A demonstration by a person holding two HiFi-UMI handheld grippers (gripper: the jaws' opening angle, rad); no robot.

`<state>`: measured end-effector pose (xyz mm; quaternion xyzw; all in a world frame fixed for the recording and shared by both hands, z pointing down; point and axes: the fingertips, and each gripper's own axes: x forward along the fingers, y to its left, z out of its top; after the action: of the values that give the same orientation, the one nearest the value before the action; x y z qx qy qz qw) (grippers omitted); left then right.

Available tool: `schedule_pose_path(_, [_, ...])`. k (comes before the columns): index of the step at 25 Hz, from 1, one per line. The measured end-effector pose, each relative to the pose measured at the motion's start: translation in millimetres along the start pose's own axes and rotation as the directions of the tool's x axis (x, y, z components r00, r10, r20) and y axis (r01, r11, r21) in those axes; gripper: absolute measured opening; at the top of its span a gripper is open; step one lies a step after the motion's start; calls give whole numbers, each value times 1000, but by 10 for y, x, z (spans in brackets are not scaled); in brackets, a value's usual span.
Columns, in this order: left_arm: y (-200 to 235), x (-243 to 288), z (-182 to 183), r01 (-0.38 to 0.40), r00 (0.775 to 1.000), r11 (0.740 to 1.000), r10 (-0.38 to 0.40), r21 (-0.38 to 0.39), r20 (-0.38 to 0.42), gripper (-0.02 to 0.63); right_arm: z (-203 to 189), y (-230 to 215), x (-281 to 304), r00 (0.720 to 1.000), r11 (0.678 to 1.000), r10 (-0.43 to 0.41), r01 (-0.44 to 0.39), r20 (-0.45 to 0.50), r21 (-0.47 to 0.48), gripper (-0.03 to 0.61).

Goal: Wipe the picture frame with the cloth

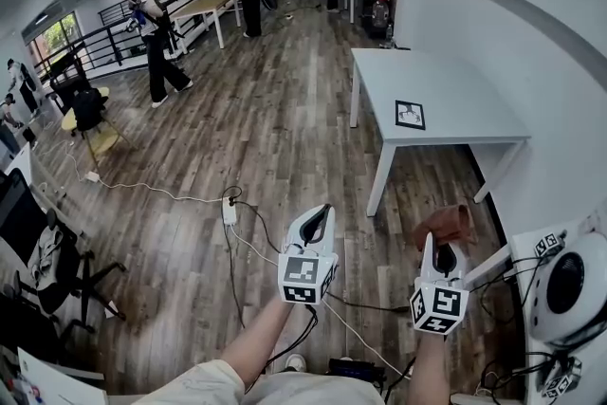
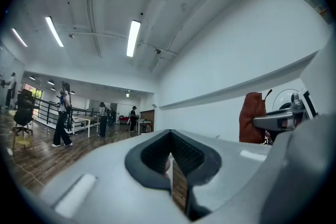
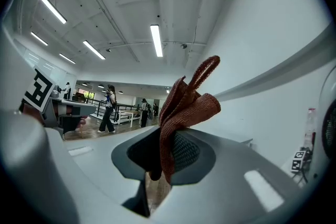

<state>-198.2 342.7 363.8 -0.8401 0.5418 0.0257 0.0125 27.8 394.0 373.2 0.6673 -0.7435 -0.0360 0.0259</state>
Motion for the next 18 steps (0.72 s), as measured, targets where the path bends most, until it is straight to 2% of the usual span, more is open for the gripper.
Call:
schedule_pose_path(7, [-170,113,-18,2,1000,1000,-2,8,-10,0,-18,-152,28,1000,1000,9,-9,-5,8,80])
schedule_pose_path(18, [-640,412,-75,-14,1000,999,15,29,-8,0,-171,-702,144,999,999,35,-34,-18,38,83])
